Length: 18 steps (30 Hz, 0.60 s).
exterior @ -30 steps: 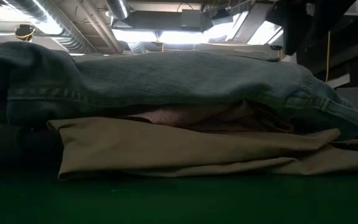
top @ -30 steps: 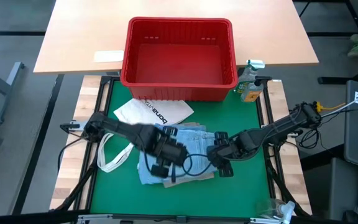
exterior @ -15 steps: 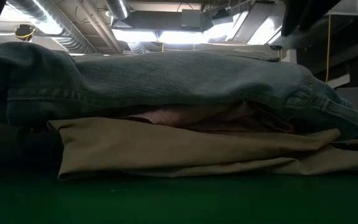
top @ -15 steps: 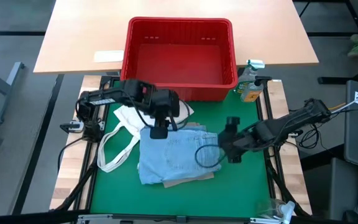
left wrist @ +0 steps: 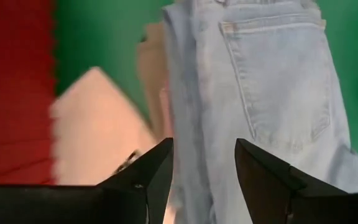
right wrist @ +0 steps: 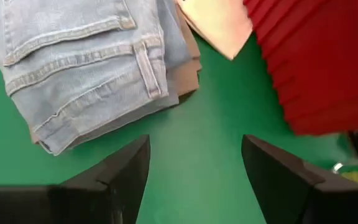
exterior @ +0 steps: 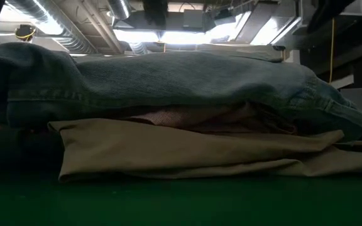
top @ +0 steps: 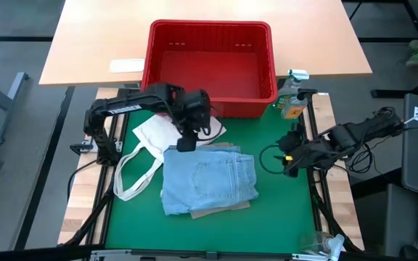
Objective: Fold laundry
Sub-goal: Put the stacked clothing into the red laundry bin
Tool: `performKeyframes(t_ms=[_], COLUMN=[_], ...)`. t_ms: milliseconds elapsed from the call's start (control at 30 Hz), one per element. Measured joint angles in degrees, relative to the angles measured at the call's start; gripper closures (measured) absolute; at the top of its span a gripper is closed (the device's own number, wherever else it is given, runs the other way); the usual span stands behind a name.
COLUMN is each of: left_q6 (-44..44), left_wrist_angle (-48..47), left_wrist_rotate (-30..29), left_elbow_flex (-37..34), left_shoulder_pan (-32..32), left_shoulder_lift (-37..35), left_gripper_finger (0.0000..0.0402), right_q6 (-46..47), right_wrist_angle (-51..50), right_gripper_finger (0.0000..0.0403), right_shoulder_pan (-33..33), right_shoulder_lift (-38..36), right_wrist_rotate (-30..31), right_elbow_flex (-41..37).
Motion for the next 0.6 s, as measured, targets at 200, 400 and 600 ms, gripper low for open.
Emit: performKeyframes(t_ms=[200, 400, 600], left_q6=[0.7, -1.5, -4.0], left_wrist_angle=[14.8, 26.2, 29.8], left_wrist_rotate=[11.3, 14.9, 17.6], left_elbow_flex=[-17.7, -32.3, -33.0], left_shoulder_pan=[2.3, 3.4, 5.9], left_shoulder_lift=[-0.2, -0.2, -0.2], left_gripper_finger=[0.0237, 0.0237, 0.0237], right_q6=[4.0, 6.6, 6.7], right_wrist_angle=[0.0, 1.0, 4.2], right_gripper_finger=[0.0149, 0.0149, 0.0149], right_shoulder_pan=[0.7, 0.7, 0.6], right_shoulder_lift=[-5.6, -8.0, -9.0], right_wrist_rotate=[-1.2, -1.0, 0.2], right_elbow_flex=[-5.5, -6.8, -6.8])
